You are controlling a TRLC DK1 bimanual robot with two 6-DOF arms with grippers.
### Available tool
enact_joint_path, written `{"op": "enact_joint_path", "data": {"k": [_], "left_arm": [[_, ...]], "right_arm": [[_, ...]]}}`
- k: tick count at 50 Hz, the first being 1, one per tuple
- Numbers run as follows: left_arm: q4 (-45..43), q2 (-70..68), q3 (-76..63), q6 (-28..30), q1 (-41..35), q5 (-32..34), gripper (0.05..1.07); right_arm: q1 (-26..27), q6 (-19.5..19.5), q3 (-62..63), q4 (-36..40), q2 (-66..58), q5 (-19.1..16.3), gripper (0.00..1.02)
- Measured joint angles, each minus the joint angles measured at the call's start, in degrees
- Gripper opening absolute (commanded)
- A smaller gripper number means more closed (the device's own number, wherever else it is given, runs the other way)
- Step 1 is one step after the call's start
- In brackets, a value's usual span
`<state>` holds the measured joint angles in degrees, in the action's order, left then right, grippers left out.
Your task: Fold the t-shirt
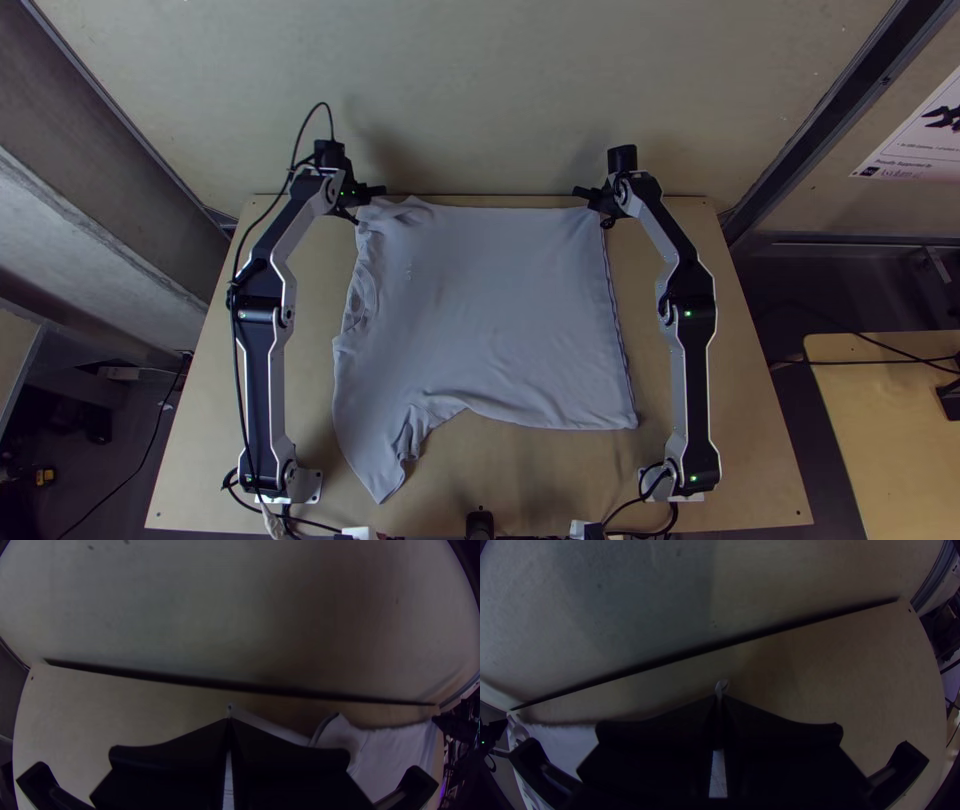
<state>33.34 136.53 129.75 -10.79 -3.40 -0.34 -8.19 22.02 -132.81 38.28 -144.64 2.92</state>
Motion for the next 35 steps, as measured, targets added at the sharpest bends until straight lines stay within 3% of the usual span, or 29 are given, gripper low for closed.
{"op": "enact_joint_path", "data": {"k": [35], "left_arm": [[1.1,-4.7,-2.2,-2.6,1.3,0.8,0.08]], "right_arm": [[0.1,-1.3,0.3,-0.9,5.2,-0.4,0.02]]}}
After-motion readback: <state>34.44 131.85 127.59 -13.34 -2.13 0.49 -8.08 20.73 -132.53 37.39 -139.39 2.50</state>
